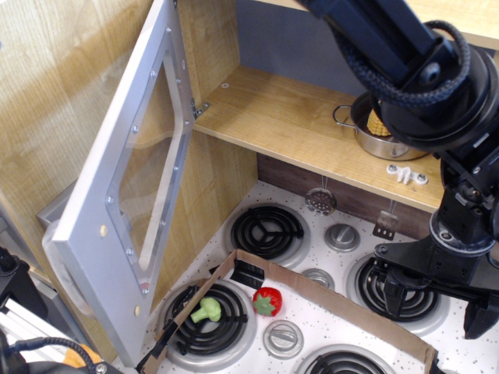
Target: Close microwave
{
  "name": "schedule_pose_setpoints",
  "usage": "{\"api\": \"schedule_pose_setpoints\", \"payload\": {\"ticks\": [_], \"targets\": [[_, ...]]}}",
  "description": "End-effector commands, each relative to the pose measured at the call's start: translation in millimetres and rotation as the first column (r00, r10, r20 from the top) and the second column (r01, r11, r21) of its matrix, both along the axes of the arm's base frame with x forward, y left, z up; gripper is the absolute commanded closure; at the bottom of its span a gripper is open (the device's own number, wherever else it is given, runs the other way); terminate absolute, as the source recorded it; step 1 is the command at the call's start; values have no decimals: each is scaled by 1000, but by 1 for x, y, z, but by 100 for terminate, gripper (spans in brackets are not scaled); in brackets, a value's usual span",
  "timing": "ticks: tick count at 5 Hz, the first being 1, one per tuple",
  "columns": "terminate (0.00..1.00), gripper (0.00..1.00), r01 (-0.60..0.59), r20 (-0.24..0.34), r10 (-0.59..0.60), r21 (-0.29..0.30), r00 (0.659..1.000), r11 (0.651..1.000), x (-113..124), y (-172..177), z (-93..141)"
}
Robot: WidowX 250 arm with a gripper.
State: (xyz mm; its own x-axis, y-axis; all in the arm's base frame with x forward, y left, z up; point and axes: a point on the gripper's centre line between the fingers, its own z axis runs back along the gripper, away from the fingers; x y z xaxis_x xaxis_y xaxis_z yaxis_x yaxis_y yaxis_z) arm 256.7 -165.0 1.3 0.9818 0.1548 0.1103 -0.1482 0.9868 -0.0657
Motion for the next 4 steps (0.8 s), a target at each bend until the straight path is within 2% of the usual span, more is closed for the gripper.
{"api": "schedule_pose_setpoints", "payload": {"ticks": [1, 3, 4], "targets": [[0, 0, 0, 0, 0, 0, 1000, 1000, 0, 0, 0], [0, 0, 57, 18, -58, 73, 998, 996, -15, 26, 40], [0, 0, 121, 13, -122, 74, 992, 990, -21, 42, 57]]}}
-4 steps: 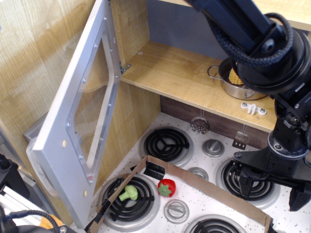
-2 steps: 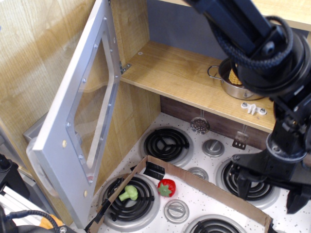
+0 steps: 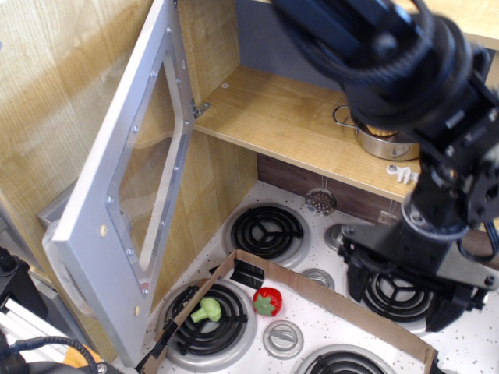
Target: Close microwave
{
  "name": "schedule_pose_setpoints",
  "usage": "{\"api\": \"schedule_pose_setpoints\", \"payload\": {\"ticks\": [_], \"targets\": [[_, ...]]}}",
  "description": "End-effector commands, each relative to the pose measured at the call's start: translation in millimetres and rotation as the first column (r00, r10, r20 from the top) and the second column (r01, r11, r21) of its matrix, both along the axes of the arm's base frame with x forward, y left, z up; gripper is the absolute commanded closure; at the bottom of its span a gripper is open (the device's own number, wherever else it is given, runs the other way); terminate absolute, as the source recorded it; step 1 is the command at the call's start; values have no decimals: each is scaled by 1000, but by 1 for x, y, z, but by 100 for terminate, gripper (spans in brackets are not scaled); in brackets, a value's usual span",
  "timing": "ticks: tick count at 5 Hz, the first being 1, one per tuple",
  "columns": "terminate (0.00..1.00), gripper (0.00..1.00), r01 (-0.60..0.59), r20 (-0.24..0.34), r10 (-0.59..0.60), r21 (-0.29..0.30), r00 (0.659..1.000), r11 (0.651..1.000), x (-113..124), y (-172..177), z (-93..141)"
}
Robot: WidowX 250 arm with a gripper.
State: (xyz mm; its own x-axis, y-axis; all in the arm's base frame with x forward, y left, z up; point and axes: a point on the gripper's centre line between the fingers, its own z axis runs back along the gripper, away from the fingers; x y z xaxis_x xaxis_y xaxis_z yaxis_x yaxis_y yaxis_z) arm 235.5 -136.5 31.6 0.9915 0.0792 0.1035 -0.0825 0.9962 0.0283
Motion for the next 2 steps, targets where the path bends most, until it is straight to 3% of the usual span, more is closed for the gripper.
{"api": "schedule_pose_setpoints", "payload": {"ticks": [1, 2], "targets": [[0, 0, 120, -8, -120, 1, 993, 993, -4, 32, 48], [0, 0, 164, -80, -161, 33, 984, 986, -8, 50, 78]]}}
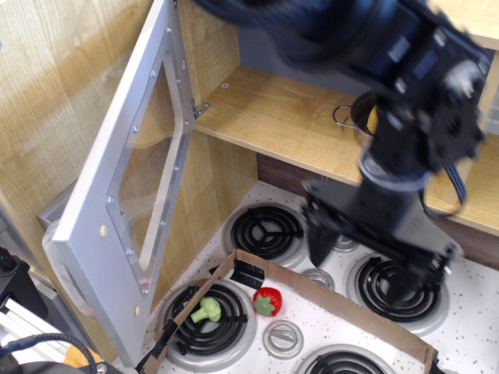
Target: Close microwave
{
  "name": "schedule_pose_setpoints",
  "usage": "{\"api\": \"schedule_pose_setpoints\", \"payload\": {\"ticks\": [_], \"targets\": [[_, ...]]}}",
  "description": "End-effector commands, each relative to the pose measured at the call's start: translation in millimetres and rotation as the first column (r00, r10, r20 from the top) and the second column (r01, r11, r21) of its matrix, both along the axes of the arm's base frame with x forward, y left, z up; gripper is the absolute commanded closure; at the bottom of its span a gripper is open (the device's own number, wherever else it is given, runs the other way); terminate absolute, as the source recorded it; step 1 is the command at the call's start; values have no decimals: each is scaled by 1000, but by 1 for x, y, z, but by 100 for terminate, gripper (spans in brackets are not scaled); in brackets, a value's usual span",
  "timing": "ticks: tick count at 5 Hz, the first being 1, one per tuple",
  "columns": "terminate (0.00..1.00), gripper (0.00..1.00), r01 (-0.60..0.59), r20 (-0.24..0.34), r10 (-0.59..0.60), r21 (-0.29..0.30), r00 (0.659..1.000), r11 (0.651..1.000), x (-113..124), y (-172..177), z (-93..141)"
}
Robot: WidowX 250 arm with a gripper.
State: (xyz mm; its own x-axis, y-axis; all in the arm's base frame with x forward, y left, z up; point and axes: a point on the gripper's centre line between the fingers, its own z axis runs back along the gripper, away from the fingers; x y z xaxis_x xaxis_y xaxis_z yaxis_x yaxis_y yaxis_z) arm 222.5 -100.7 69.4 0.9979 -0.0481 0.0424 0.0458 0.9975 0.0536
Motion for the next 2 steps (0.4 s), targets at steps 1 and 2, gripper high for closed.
{"api": "schedule_pose_setpoints", "payload": {"ticks": [1, 2], "targets": [[0, 0, 88, -47, -85, 64, 995, 994, -2, 32, 65], [0, 0, 126, -88, -118, 92, 989, 988, -13, 50, 83]]}}
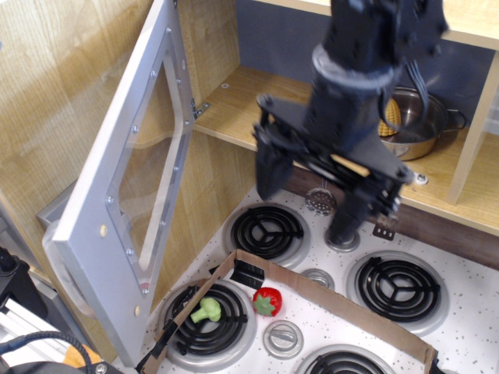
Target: Close microwave
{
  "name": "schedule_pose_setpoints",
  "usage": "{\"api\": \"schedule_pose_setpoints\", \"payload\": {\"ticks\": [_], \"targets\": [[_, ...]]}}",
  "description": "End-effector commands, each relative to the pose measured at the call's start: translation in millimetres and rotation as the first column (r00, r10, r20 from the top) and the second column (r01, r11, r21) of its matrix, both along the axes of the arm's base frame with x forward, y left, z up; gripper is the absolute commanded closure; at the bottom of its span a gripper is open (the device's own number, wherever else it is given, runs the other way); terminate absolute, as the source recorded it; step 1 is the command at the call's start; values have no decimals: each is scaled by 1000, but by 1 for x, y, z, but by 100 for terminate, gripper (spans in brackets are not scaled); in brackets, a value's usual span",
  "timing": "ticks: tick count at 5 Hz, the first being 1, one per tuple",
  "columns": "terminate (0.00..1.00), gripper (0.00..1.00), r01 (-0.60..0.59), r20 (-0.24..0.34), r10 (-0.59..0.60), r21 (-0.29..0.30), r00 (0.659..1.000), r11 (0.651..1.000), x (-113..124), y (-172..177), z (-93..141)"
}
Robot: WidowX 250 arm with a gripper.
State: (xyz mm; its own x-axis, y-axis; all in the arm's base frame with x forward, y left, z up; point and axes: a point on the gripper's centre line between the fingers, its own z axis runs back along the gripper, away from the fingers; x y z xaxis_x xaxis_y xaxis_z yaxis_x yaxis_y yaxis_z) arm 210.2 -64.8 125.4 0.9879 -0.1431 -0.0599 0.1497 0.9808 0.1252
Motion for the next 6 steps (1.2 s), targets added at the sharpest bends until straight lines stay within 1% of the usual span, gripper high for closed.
{"api": "schedule_pose_setpoints", "payload": {"ticks": [1, 2, 3, 4, 5, 6], "targets": [[0, 0, 80, -3, -80, 64, 997, 995, -15, 36, 40], [0, 0, 134, -48, -131, 88, 990, 987, -19, 56, 46], [0, 0, 191, -72, -183, 126, 980, 973, -24, 74, 53], [0, 0, 246, -100, -231, 185, 968, 951, -29, 88, 64], [0, 0, 269, -111, -251, 200, 962, 942, -37, 104, 64], [0, 0, 317, -120, -296, 225, 948, 922, -42, 118, 63]]}}
